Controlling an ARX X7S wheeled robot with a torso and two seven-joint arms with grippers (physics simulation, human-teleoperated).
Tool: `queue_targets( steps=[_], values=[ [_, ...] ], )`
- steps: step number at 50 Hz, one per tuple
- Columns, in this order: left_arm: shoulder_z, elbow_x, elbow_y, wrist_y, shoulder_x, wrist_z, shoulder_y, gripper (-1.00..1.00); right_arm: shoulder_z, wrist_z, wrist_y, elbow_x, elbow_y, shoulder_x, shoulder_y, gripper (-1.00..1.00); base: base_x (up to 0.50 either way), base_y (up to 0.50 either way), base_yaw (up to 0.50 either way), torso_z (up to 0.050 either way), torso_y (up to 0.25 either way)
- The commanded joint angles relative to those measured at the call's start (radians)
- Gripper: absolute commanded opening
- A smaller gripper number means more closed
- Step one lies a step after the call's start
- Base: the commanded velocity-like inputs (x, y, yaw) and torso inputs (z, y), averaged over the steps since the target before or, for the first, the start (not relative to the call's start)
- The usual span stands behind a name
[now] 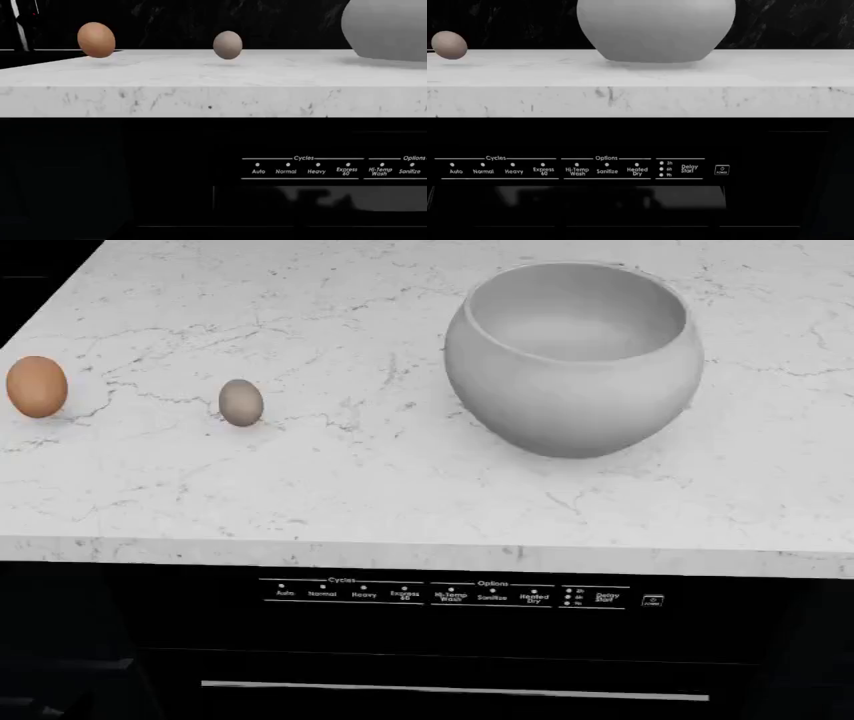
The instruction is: Place the eggs and milk next to the bowl.
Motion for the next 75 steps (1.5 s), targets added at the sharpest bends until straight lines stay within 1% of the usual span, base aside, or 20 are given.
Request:
queue_targets(
  steps=[1,9,16,23,25,31,41,50,58,63,65,66,67,73,75],
  values=[
    [0.05,-0.042,-0.005,0.004,-0.042,-0.05,-0.002,1.0,-0.022,0.022,-0.001,0.017,0.001,0.017,0.0,1.0,0.0,0.0,0.0,0.0,0.0],
    [0.07,-0.06,0.007,0.002,-0.06,-0.058,0.001,1.0,-0.054,0.049,0.014,0.043,-0.013,0.04,-0.002,1.0,0.0,0.0,0.0,0.0,0.0],
    [0.093,-0.042,0.007,0.012,-0.076,-0.073,0.007,1.0,-0.071,0.067,0.021,0.057,-0.025,0.053,-0.004,1.0,0.0,0.0,0.0,0.0,0.0],
    [0.106,-0.05,-0.009,0.066,-0.088,-0.07,0.011,1.0,-0.082,0.081,0.02,0.07,-0.034,0.064,-0.008,1.0,0.0,0.0,0.0,0.0,0.0],
    [0.092,-0.087,0.007,0.064,-0.081,-0.071,0.019,1.0,-0.084,0.085,0.02,0.073,-0.035,0.066,-0.009,1.0,0.0,0.0,0.0,0.0,0.0],
    [0.111,-0.073,0.047,0.038,-0.094,-0.084,0.02,1.0,-0.09,0.097,0.03,0.084,-0.048,0.074,-0.009,1.0,0.0,0.0,0.0,0.05,0.0],
    [0.125,-0.069,0.064,0.034,-0.107,-0.107,0.022,1.0,-0.097,0.113,0.04,0.104,-0.063,0.085,-0.008,1.0,0.0,0.0,0.0,0.05,0.0],
    [0.146,-0.057,0.134,0.004,-0.126,-0.117,0.028,1.0,-0.106,0.131,0.101,0.116,-0.148,0.104,-0.006,1.0,0.0,0.0,0.0,0.05,0.0],
    [0.14,-0.095,0.294,-0.135,-0.148,-0.118,0.002,1.0,-0.103,0.158,0.184,0.12,-0.243,0.126,0.015,1.0,0.0,0.0,0.0,0.05,0.0],
    [0.142,-0.103,0.354,-0.193,-0.169,-0.112,-0.024,1.0,-0.104,0.168,0.241,0.118,-0.302,0.144,0.037,1.0,0.0,0.0,0.0,0.05,0.0],
    [0.135,-0.109,0.399,-0.246,-0.174,-0.122,-0.043,1.0,-0.099,0.174,0.279,0.119,-0.346,0.156,0.048,1.0,0.0,0.0,0.0,0.05,0.0],
    [0.129,-0.134,0.437,-0.305,-0.18,-0.114,-0.058,1.0,-0.097,0.177,0.299,0.118,-0.367,0.162,0.054,1.0,0.0,0.0,0.0,0.05,0.0],
    [0.123,-0.145,0.454,-0.333,-0.18,-0.117,-0.066,1.0,-0.097,0.179,0.308,0.117,-0.375,0.166,0.057,1.0,0.0,0.0,0.0,0.041,0.0],
    [0.068,-0.243,0.611,-0.54,-0.209,-0.115,-0.157,1.0,-0.083,0.175,0.419,0.134,-0.48,0.202,0.116,1.0,0.0,0.0,0.0,0.0,0.0],
    [0.059,-0.251,0.631,-0.577,-0.222,-0.118,-0.184,1.0,-0.079,0.174,0.455,0.137,-0.5,0.214,0.14,1.0,0.0,0.0,0.0,0.0,0.0]
  ],
)
